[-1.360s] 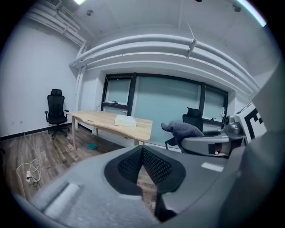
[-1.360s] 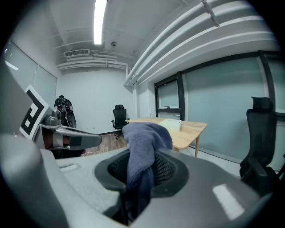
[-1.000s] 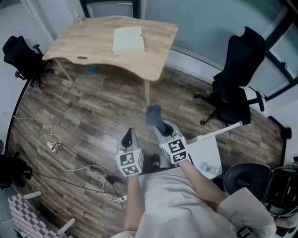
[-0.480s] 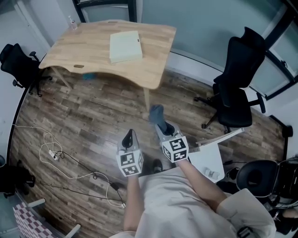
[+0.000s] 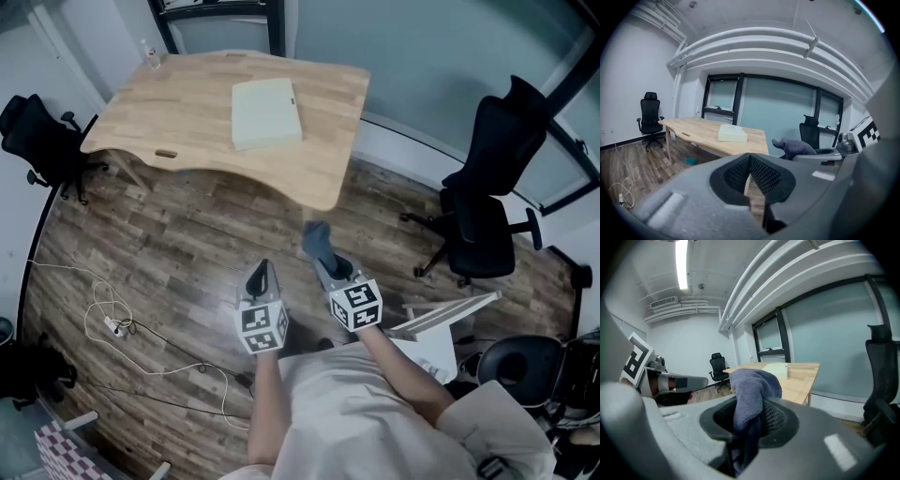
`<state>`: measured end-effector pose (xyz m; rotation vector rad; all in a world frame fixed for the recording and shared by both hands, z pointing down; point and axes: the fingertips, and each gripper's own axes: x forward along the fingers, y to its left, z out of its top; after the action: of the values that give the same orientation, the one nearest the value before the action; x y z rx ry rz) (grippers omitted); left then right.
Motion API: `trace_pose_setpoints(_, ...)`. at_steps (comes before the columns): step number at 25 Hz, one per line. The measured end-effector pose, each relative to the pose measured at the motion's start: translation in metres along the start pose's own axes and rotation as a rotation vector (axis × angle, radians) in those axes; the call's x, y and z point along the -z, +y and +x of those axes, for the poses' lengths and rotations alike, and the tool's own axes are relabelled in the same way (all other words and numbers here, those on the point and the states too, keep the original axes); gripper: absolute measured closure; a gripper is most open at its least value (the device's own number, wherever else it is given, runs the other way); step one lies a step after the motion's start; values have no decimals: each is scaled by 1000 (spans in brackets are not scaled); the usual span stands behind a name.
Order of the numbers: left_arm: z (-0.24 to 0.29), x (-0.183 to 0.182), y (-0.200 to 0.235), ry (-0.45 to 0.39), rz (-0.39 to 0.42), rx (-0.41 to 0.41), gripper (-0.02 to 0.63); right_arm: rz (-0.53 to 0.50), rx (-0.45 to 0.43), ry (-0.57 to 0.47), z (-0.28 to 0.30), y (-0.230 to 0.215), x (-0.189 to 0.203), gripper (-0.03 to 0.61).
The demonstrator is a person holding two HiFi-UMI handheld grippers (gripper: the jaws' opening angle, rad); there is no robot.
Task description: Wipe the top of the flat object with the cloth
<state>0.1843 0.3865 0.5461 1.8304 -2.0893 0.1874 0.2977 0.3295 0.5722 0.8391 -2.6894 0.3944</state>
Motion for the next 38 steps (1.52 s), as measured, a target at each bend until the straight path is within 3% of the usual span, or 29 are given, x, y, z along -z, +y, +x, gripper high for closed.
trace_pose_setpoints(6, 50, -26, 26, 14, 15, 48, 606, 66, 49, 9, 48, -26, -21, 474)
trace_pose_setpoints(21, 147, -64, 109, 56, 47, 174, 606, 144, 118, 25, 162, -27, -48, 474)
trace_pose_setpoints(29, 162, -73, 176, 59, 38, 152, 606, 145, 115, 35, 219, 2, -52, 474)
trace_pose_setpoints(38, 196, -77, 205, 74, 22, 162, 606, 152, 151, 33, 262, -10, -68, 474)
